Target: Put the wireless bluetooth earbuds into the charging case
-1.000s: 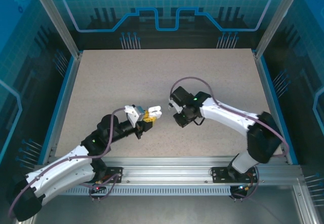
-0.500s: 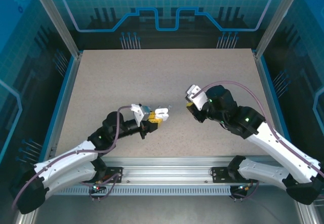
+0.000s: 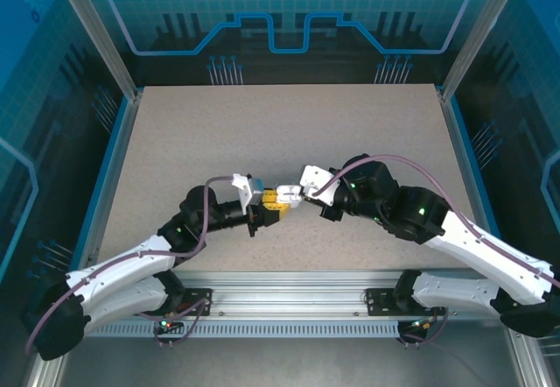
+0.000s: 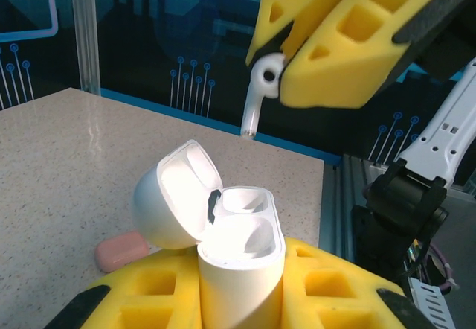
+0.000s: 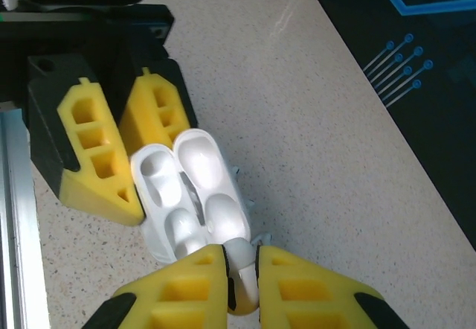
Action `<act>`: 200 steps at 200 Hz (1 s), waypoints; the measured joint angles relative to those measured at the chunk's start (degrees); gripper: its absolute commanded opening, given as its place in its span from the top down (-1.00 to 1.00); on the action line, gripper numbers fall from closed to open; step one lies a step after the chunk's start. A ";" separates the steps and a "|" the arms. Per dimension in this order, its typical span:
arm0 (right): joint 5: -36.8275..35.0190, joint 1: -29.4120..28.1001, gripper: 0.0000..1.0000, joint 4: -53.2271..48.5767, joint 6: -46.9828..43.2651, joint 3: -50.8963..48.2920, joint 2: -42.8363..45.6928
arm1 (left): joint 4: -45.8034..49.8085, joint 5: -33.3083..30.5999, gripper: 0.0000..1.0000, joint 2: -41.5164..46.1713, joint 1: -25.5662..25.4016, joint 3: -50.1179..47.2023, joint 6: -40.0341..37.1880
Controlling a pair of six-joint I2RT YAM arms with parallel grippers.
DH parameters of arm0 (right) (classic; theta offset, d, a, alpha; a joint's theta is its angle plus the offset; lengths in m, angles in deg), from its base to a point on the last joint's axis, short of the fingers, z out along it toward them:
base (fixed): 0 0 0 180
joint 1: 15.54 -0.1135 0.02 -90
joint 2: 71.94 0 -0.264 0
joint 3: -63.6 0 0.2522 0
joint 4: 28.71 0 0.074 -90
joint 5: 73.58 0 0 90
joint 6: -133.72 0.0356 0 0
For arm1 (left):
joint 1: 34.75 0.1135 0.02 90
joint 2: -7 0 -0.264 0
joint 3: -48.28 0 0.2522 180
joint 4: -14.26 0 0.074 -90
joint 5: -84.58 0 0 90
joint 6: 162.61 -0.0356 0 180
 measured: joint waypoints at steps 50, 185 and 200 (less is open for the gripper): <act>-0.83 -1.40 0.75 -0.33 -1.36 0.28 -1.49 | -0.79 0.52 0.75 -0.17 0.00 0.20 0.00; -3.45 -2.69 0.74 -2.58 -2.19 0.68 -2.38 | 0.44 0.37 0.76 -0.48 0.00 0.22 -0.33; -3.45 -2.69 0.74 -3.61 -2.43 0.83 -2.40 | 1.29 0.39 0.75 -0.59 0.00 0.44 -0.63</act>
